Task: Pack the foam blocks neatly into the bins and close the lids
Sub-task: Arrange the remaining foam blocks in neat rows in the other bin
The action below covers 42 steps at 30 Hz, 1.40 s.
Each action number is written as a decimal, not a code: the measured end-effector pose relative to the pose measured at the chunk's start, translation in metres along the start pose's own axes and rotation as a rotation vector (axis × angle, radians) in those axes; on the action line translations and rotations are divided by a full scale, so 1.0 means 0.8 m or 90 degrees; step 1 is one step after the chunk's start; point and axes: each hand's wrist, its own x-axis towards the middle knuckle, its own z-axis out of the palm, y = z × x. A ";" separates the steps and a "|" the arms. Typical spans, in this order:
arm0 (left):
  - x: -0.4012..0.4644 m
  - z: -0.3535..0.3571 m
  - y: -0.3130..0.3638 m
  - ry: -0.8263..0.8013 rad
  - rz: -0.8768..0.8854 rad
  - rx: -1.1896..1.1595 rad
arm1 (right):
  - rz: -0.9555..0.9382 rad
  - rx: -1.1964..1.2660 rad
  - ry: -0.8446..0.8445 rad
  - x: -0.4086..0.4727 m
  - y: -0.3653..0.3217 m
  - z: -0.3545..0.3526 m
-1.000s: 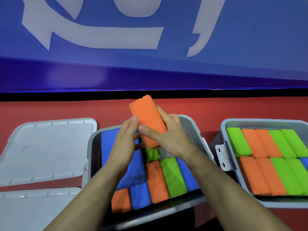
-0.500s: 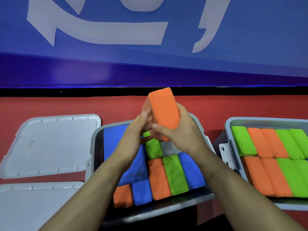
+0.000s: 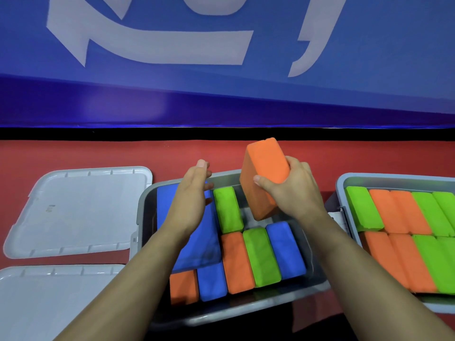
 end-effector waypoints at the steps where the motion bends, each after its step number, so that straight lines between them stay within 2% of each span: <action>1: 0.000 -0.001 0.000 0.005 0.001 0.001 | 0.009 -0.010 -0.004 0.002 0.004 0.002; 11: 0.000 -0.015 -0.001 0.019 -0.012 0.008 | 0.079 -0.006 -0.090 0.015 0.017 0.054; 19: 0.001 -0.031 -0.001 0.026 -0.023 -0.006 | 0.031 -0.125 -0.141 0.010 0.021 0.092; 23: 0.001 -0.035 -0.002 0.024 -0.027 -0.004 | 0.028 -0.133 -0.159 0.013 0.035 0.113; 36: 0.006 -0.044 -0.014 0.055 -0.061 -0.006 | 0.118 -0.177 -0.288 0.045 0.091 0.203; 42: 0.013 -0.041 -0.020 0.075 -0.080 0.028 | 0.084 -0.267 -0.220 0.042 0.106 0.233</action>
